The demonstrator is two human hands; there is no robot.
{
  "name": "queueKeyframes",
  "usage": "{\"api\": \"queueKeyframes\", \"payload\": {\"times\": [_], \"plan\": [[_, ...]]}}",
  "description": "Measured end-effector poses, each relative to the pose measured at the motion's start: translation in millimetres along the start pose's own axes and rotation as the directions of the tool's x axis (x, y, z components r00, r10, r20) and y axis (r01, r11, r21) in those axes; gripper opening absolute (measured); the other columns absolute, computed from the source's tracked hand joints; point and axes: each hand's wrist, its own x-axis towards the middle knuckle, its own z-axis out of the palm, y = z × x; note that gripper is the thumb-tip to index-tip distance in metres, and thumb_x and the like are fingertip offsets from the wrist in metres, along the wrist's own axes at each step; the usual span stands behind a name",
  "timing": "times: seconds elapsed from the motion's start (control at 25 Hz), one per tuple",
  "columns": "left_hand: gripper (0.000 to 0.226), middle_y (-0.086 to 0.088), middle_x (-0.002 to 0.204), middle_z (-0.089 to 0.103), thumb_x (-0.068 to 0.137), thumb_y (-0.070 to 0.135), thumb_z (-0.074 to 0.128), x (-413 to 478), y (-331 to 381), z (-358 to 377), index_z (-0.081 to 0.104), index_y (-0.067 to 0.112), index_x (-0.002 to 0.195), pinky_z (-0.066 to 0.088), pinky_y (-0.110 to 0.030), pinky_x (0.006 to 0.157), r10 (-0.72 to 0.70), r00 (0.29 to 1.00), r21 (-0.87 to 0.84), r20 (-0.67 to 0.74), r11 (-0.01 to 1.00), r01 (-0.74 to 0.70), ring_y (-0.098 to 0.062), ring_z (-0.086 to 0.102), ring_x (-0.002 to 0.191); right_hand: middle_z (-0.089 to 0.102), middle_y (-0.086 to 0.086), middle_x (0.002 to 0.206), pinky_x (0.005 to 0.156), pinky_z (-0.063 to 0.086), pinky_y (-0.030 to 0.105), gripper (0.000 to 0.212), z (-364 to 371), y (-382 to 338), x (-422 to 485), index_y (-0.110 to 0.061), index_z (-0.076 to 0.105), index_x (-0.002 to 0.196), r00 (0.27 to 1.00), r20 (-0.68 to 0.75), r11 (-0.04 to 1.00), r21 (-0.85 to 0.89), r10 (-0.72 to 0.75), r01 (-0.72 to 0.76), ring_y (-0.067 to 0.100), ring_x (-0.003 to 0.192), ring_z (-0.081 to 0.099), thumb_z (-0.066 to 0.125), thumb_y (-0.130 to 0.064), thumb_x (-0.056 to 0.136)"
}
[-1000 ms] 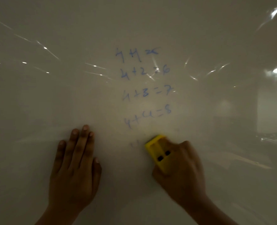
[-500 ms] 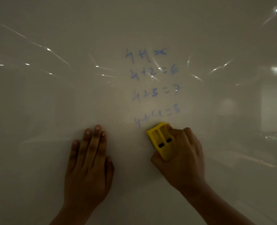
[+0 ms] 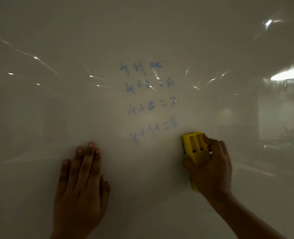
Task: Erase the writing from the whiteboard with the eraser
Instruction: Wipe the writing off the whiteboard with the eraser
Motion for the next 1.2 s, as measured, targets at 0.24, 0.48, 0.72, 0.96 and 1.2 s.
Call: {"api": "queueKeyframes", "payload": {"times": [0.24,0.48,0.72,0.96,1.2], "plan": [[0.06,-0.014,0.161,0.039,0.095,0.024,0.042,0,0,1,0.039,0.004,0.152,0.03,-0.053,0.121,0.007,1.0,0.005,-0.03,1.0,-0.007,-0.028,0.032,0.152,0.051,-0.006,0.091,0.069,0.05,0.04,0.061,7,0,-52,-0.031,0.053,0.113,0.913,0.236,0.938,-0.026,-0.332,0.347,0.027,0.08,0.06,0.07,-0.045,0.056],[0.061,-0.014,0.159,0.041,0.094,0.026,0.041,1,2,8,0.04,0.006,0.151,0.031,-0.055,0.119,-0.019,0.999,0.022,-0.043,1.0,0.02,-0.029,0.033,0.15,0.058,-0.001,0.107,0.081,0.05,0.037,0.07,14,-32,30,-0.019,0.058,0.128,0.996,-0.091,0.999,0.026,-0.015,0.018,0.027,0.096,0.062,0.074,-0.041,0.063],[0.057,-0.015,0.156,0.044,0.093,0.024,0.044,2,2,5,0.047,0.003,0.146,0.031,-0.052,0.119,0.011,0.998,0.035,-0.059,0.999,-0.009,-0.029,0.035,0.149,0.051,-0.001,0.085,0.067,0.043,0.039,0.057,27,-51,-9,-0.023,0.062,0.117,0.844,0.191,0.826,-0.186,-0.501,0.532,0.03,0.076,0.056,0.065,-0.048,0.065],[0.061,-0.012,0.159,0.041,0.093,0.026,0.043,1,1,9,0.043,0.006,0.15,0.021,-0.046,0.125,-0.009,0.999,0.036,-0.053,0.999,0.011,-0.028,0.031,0.152,0.054,0.002,0.087,0.069,0.049,0.04,0.058,35,-81,1,-0.025,0.059,0.118,0.966,0.006,0.966,-0.006,-0.259,0.259,0.032,0.079,0.058,0.073,-0.037,0.063],[0.058,-0.012,0.157,0.043,0.092,0.023,0.046,2,0,5,0.047,0.004,0.147,0.028,-0.049,0.121,0.012,0.998,0.018,-0.064,1.0,-0.01,-0.028,0.036,0.149,0.051,0.0,0.086,0.066,0.041,0.037,0.055,35,-79,-23,-0.023,0.063,0.114,0.83,0.24,0.825,-0.149,-0.504,0.545,0.029,0.077,0.054,0.066,-0.046,0.065]]}}
